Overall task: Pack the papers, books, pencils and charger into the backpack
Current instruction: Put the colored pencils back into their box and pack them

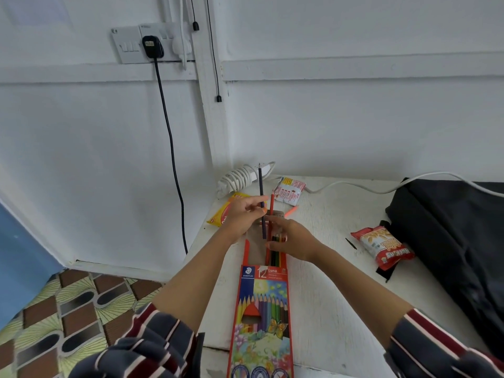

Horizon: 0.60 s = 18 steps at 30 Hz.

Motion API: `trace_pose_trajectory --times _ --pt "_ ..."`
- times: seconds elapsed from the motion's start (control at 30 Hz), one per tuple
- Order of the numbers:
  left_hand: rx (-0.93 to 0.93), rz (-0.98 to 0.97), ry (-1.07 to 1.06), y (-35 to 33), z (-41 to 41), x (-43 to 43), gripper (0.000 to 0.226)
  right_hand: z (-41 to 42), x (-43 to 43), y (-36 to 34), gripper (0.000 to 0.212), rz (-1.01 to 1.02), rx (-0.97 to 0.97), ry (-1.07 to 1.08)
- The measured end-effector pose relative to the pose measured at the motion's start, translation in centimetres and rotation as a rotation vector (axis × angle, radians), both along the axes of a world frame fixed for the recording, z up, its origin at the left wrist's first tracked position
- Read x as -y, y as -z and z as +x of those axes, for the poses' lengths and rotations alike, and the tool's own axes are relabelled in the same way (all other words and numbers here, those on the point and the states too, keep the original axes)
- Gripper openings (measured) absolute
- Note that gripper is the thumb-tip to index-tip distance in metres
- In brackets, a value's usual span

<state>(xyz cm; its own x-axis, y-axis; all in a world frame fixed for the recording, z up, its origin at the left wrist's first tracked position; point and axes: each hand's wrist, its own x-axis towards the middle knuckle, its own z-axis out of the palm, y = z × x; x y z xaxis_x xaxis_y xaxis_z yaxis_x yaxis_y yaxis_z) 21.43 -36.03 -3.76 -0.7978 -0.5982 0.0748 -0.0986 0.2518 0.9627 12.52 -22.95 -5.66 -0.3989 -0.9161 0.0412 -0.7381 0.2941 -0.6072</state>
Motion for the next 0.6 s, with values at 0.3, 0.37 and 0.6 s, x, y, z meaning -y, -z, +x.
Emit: trace_pose_trajectory --times 0.3,0.37,0.6 --pt "0.023 -0.072 0.048 0.1 0.2 0.0 0.035 -0.7 -0.3 0.5 0.077 0.113 -0.093 -0.006" --pt "0.01 -0.058 0.016 0.2 0.3 0.1 0.034 -0.7 -0.3 0.7 0.076 0.125 -0.08 -0.009" --pt "0.056 -0.107 0.042 -0.2 1.1 0.2 0.033 -1.3 -0.3 1.8 0.072 0.198 -0.125 -0.022"
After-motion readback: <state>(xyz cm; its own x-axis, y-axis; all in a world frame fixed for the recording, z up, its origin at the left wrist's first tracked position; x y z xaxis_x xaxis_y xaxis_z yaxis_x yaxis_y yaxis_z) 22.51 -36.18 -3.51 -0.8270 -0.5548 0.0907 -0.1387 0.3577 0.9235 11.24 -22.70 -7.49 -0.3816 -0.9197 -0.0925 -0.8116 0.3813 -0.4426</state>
